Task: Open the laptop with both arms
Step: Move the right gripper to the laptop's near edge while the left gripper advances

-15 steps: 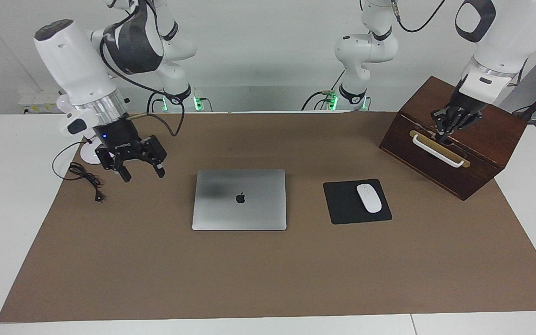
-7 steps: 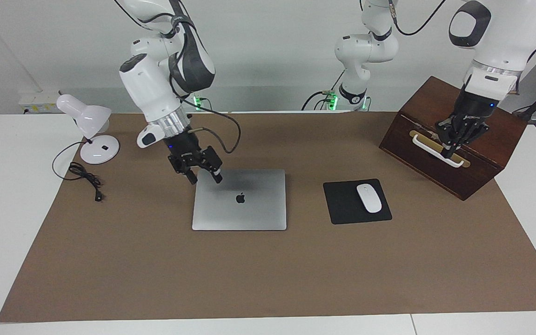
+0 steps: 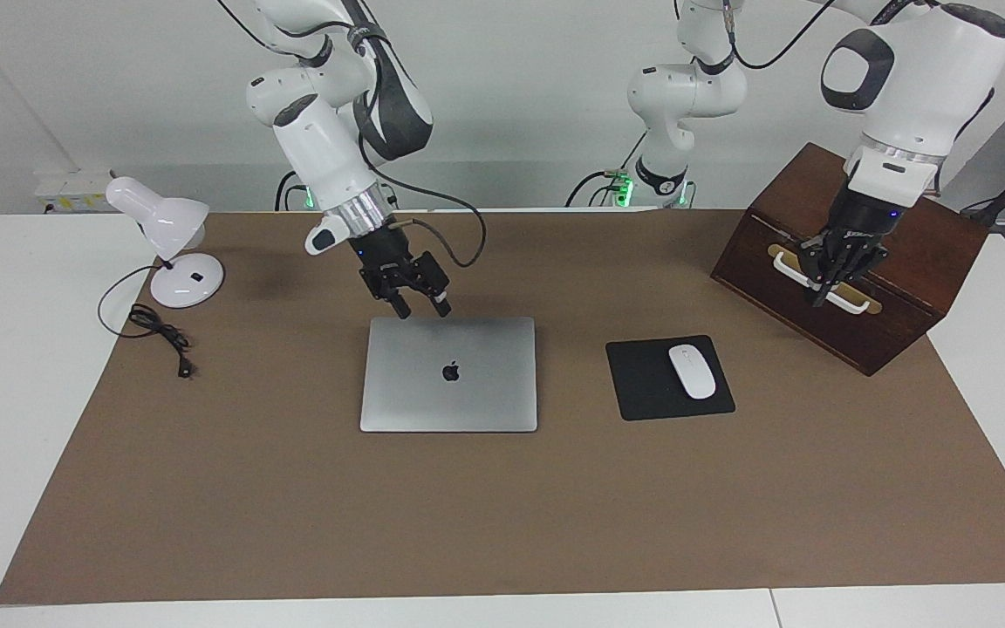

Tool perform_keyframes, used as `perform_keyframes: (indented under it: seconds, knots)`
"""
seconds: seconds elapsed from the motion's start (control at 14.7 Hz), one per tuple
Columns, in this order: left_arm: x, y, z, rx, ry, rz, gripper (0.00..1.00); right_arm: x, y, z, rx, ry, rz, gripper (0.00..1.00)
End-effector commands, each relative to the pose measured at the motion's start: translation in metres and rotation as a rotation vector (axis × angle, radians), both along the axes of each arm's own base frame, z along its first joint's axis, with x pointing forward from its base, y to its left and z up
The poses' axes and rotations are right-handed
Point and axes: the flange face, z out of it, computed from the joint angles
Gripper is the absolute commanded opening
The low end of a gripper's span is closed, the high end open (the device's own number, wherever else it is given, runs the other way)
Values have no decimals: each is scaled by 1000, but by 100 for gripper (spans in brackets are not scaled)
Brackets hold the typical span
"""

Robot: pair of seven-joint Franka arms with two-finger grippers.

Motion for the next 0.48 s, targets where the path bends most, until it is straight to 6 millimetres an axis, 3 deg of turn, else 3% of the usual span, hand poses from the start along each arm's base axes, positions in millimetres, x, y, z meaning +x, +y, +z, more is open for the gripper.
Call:
perform_keyframes:
  seconds: [0.0,0.41]
  knots:
    - [-49,-21,-28,-8,-76,-62,0,-29,2,-4,48,75,-51,100]
    - [-97,-81,-57,-21,-190,-185,0,-39,5,-19,48,204,-25,100]
